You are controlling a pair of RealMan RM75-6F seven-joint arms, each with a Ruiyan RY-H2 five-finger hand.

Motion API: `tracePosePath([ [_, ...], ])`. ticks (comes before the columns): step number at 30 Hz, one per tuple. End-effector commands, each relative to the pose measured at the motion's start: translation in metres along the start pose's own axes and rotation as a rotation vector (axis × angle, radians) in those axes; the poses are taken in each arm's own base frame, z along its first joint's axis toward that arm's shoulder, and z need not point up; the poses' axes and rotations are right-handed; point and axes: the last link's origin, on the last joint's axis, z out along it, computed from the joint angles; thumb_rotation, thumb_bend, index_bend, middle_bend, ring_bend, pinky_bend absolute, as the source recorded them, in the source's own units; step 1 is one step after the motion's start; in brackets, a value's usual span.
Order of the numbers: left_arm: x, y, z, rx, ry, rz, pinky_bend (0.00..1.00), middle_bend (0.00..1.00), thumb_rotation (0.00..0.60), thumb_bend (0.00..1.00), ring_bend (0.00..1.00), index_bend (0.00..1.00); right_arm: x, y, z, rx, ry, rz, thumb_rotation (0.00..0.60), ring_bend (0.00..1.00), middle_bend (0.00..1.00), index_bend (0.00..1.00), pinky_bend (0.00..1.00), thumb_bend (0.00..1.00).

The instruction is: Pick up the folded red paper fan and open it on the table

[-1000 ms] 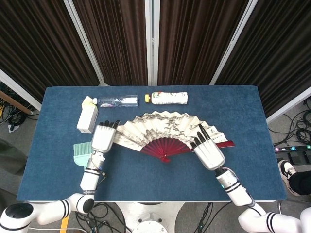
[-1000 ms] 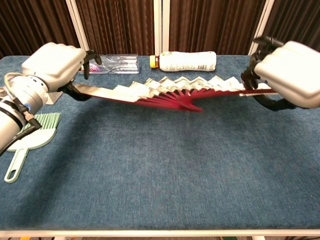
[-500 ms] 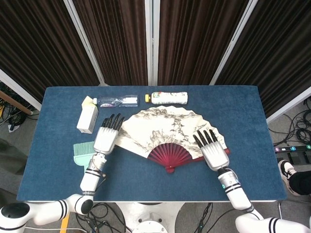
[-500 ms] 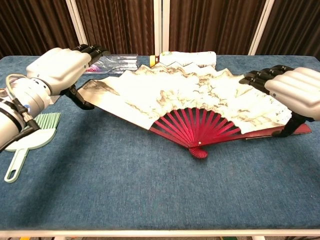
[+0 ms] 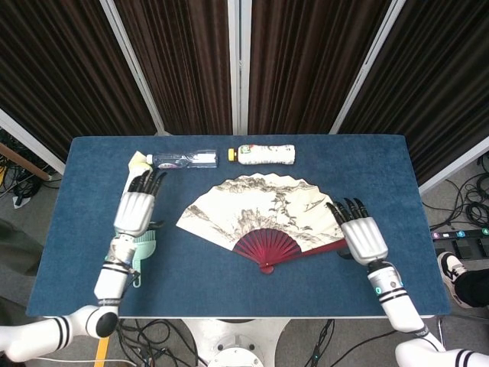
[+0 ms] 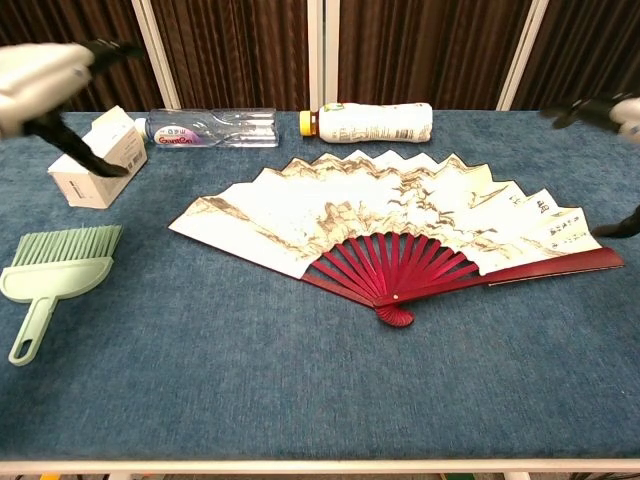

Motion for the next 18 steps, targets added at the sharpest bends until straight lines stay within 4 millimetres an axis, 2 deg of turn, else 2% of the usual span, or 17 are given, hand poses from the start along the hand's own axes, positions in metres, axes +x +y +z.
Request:
tracePosePath([
  [1, 0.021, -0.047, -0.017, 0.078, 0.011, -0.065, 0.13, 0.01, 0.600, 0.00, 0.00, 0.07, 0.017, 0.043, -0.027, -0.068, 0.074, 0.074, 0.600, 0.00, 0.14, 0.00, 0.00, 0.10],
  [6, 0.032, -0.099, -0.054, 0.133, 0.004, -0.038, 0.13, 0.02, 0.600, 0.00, 0.00, 0.09, 0.023, 0.075, -0.062, -0.127, 0.122, 0.143, 0.600, 0.00, 0.15, 0.01, 0.00, 0.13],
  [10, 0.040, -0.124, -0.095, 0.173, 0.034, -0.029, 0.12, 0.02, 0.600, 0.00, 0.00, 0.10, 0.028, 0.090, -0.090, -0.166, 0.175, 0.176, 0.600, 0.00, 0.16, 0.01, 0.00, 0.13],
  [14, 0.042, -0.137, -0.134, 0.206, 0.034, 0.004, 0.12, 0.02, 0.600, 0.00, 0.00, 0.10, 0.026, 0.096, -0.113, -0.187, 0.178, 0.214, 0.600, 0.00, 0.16, 0.01, 0.00, 0.13],
  [18, 0.044, -0.141, -0.166, 0.260, 0.030, 0.043, 0.12, 0.02, 0.600, 0.00, 0.00, 0.10, 0.023, 0.098, -0.131, -0.207, 0.178, 0.249, 0.600, 0.00, 0.16, 0.02, 0.00, 0.13],
])
